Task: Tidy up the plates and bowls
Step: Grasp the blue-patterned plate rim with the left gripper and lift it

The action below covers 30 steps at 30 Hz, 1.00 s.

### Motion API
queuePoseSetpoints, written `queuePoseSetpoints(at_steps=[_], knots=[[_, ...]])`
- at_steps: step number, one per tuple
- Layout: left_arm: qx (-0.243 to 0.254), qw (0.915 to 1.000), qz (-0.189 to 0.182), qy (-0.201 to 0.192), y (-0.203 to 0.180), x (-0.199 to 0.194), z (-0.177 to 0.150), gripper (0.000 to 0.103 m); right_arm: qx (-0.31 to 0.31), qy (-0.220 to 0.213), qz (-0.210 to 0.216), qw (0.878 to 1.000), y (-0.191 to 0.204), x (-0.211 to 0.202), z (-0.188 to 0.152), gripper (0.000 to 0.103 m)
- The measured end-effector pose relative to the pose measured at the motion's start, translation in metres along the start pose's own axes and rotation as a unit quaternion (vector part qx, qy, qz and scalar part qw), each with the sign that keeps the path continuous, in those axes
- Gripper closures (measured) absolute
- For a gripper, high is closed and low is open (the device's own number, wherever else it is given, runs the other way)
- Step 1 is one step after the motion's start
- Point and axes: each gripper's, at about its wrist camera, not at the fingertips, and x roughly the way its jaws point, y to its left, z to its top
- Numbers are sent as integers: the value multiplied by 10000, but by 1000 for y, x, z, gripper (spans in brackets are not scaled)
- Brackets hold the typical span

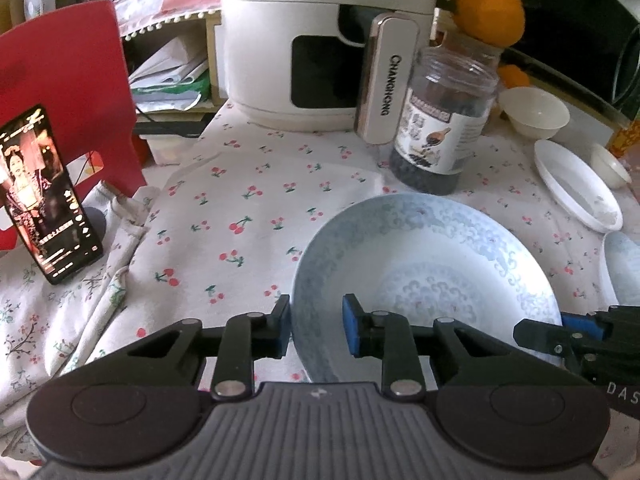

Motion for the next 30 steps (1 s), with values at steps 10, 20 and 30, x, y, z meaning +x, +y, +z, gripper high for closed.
queuePoseSetpoints(at_steps=[10, 20, 30], knots=[[-78, 9992, -314, -220, -20, -11, 7, 79, 92, -239, -72, 9996, -24, -27, 8, 83], [-62, 9969, -664, -414, -50, -22, 12, 79, 295, -353, -171, 9988, -54, -56, 8, 83], [83, 9934, -1042, -483, -89, -29, 17, 79, 576, -445, -343, 9968, -92, -85, 5, 83]])
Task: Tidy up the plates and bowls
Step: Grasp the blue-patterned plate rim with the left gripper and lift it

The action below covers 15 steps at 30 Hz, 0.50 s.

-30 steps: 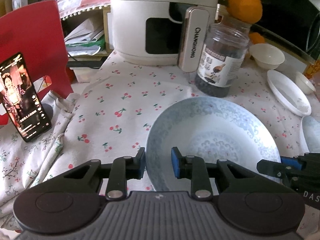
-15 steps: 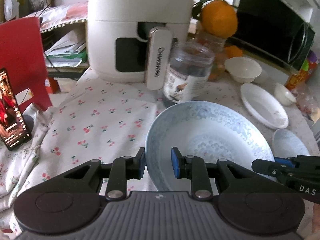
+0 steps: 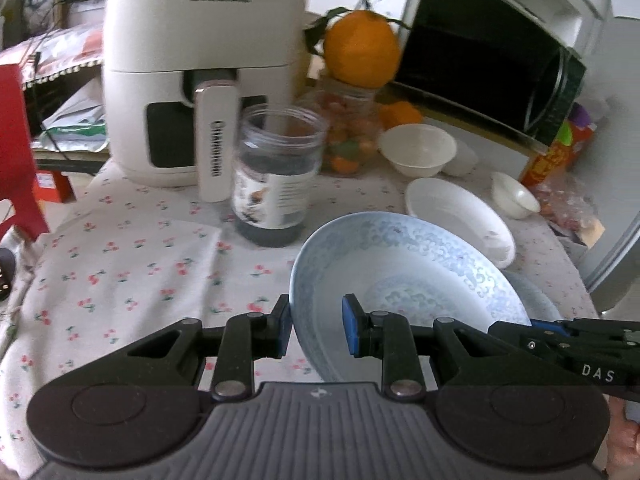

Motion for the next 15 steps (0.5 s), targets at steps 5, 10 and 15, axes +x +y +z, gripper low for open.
queuePoseSetpoints(at_steps=[5, 10, 15], knots=[[134, 9998, -139, 37, -20, 4, -1, 79, 136, 2, -106, 9999, -22, -11, -1, 83], [342, 9991, -215, 125, -41, 13, -2, 79, 241, -12, -207, 9995, -41, -20, -4, 83], [527, 9978, -300, 264, -60, 22, -7, 79, 355, 16, -310, 9989, -60, -27, -9, 83]])
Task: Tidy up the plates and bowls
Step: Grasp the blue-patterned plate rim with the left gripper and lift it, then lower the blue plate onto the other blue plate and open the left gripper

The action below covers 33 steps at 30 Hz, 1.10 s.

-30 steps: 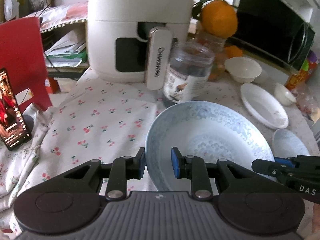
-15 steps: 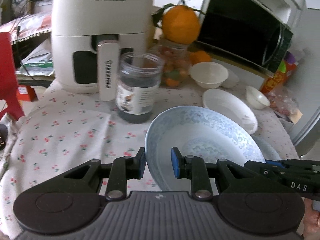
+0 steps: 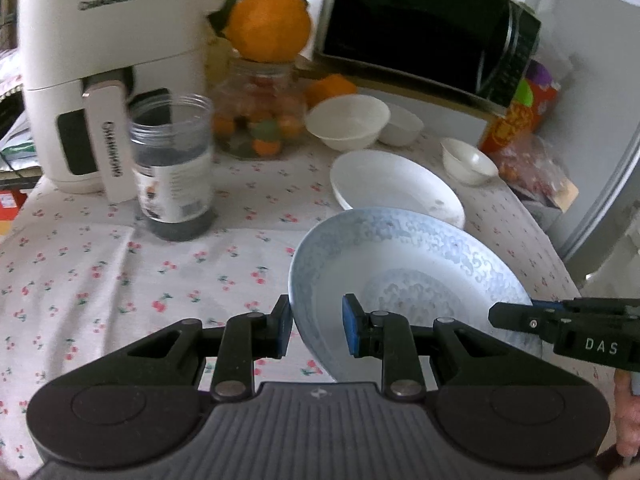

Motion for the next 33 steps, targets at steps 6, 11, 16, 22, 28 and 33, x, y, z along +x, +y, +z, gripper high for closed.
queuePoseSetpoints(at_steps=[6, 11, 16, 22, 28, 33], knots=[[214, 9996, -75, 140, -19, 12, -2, 79, 94, 23, -108, 9999, -21, -7, -5, 83], [418, 9988, -126, 239, -37, 19, -5, 79, 163, 83, -233, 9996, -37, -12, -11, 83], [598, 9976, -91, 325, -51, 26, -10, 79, 211, 135, -343, 9991, -47, -14, -14, 83], [722, 9966, -53, 383, -59, 29, -14, 79, 224, 194, -437, 9986, -53, -14, -16, 83], [835, 9956, -5, 423, -63, 31, -17, 79, 139, 183, -537, 9983, -53, -13, -16, 82], [897, 9946, 28, 513, -68, 34, -20, 82, -69, 163, -722, 9972, -50, -12, -16, 82]])
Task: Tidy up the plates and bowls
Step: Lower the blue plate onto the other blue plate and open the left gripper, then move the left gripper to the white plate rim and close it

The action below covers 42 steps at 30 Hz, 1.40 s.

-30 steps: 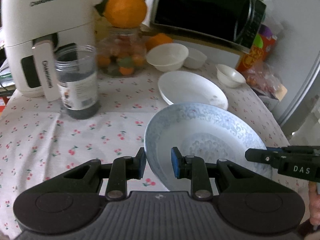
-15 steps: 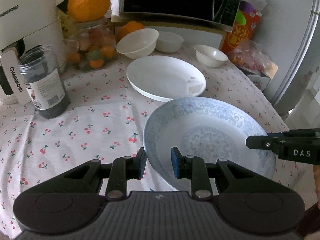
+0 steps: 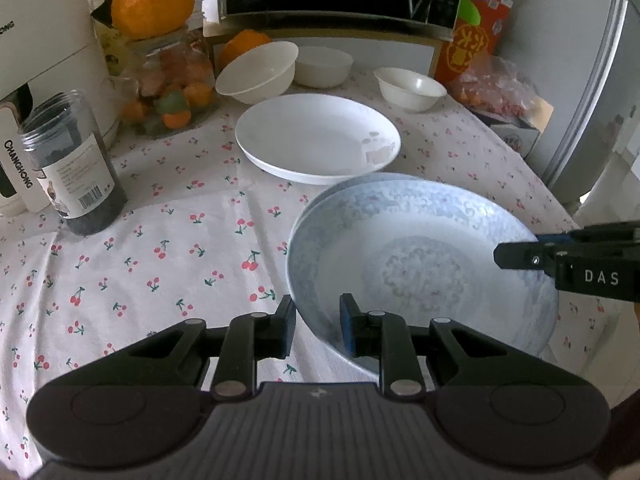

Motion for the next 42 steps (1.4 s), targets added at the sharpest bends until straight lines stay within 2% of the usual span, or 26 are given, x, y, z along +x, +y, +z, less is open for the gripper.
queuePoseSetpoints(at_steps=[11, 14, 16, 17, 19, 21, 22, 23, 27, 33, 42], knots=[[158, 9998, 111, -1, -5, 0, -2, 82, -28, 5, -43, 10000, -1, 1, 1, 82], [210, 9997, 132, 28, -7, 0, -2, 82, -65, 69, -78, 9999, 0, 2, 2, 79], [188, 9998, 87, 65, -7, 0, -1, 80, 8, 206, -17, 9998, -3, 5, 3, 74], [157, 9998, 41, 87, -7, 0, 0, 77, 91, 233, 74, 9997, -4, 5, 4, 69], [90, 9999, -17, 118, -6, 0, 2, 72, 196, 206, 282, 9992, -6, 2, 6, 53], [37, 9999, -50, 150, -6, 0, 4, 67, 181, 86, 328, 9993, -4, -3, 9, 26], [9, 9999, -67, 156, -6, 0, 5, 63, 144, 14, 321, 9994, -3, -5, 10, 22], [-19, 9998, -80, 156, -5, -1, 6, 54, 113, -21, 319, 9994, -2, -7, 12, 18], [-139, 9998, -88, 147, -3, -2, 12, 32, 106, -10, 326, 9994, -1, -6, 19, 11], [-266, 9995, 34, 143, 1, -1, 25, 14, 135, 58, 109, 9998, -2, 1, 26, 3], [-457, 9989, 114, -63, 9, 7, 53, 4, 449, -66, -91, 9989, -5, 2, 63, 2]])
